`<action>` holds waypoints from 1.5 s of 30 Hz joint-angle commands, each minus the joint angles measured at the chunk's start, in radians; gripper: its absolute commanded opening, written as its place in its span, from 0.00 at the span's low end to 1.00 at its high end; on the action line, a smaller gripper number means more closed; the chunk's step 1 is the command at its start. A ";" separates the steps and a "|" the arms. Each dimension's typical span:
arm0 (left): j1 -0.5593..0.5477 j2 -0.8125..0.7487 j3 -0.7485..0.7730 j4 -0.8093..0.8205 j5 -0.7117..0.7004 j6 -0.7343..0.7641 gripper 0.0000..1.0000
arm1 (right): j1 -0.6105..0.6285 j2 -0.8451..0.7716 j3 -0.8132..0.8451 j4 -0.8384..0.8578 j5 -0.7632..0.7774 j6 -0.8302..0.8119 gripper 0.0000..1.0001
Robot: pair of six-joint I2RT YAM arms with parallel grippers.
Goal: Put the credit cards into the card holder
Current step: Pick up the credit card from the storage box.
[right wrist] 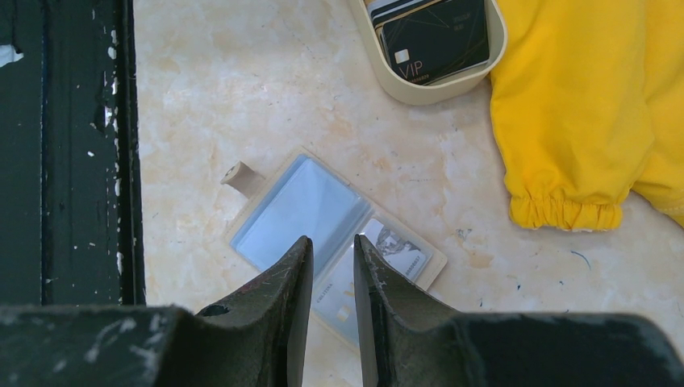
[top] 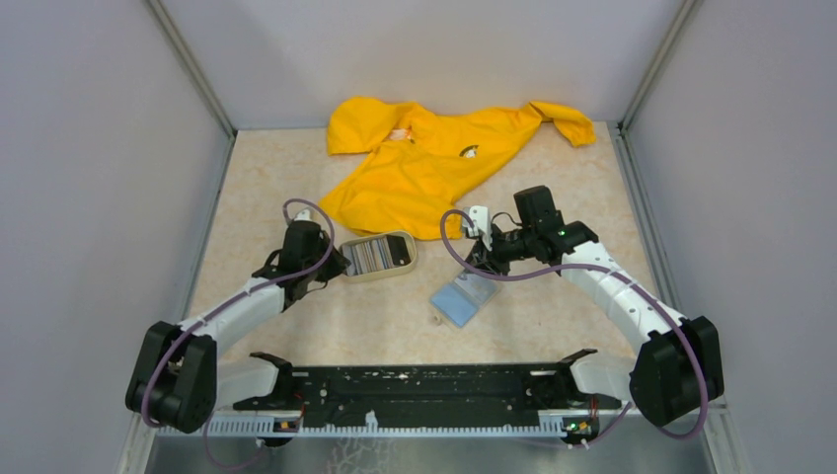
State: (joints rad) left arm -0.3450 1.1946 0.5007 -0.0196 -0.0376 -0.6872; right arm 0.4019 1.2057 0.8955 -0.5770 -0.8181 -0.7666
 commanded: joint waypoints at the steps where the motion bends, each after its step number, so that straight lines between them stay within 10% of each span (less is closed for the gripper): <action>1: 0.005 -0.043 0.044 -0.096 -0.050 0.042 0.00 | -0.008 0.003 -0.001 0.005 -0.043 -0.019 0.26; 14: 0.004 -0.362 -0.029 -0.076 0.124 0.174 0.00 | -0.008 -0.001 -0.009 0.010 -0.111 -0.013 0.26; 25: 0.003 -0.518 -0.387 0.826 0.620 -0.059 0.00 | -0.007 -0.073 -0.063 0.168 -0.303 0.156 0.36; 31: -0.067 -0.390 -0.453 1.215 0.587 -0.155 0.00 | -0.008 -0.099 -0.116 0.391 -0.412 0.425 0.51; 45: -0.415 -0.040 -0.372 1.523 0.288 -0.020 0.00 | -0.008 -0.092 -0.221 0.902 -0.342 1.045 0.57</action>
State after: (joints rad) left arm -0.7349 1.0653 0.0860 1.2980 0.3069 -0.7059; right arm 0.4011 1.1282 0.6888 0.1139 -1.1748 0.0448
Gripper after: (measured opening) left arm 0.006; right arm 0.567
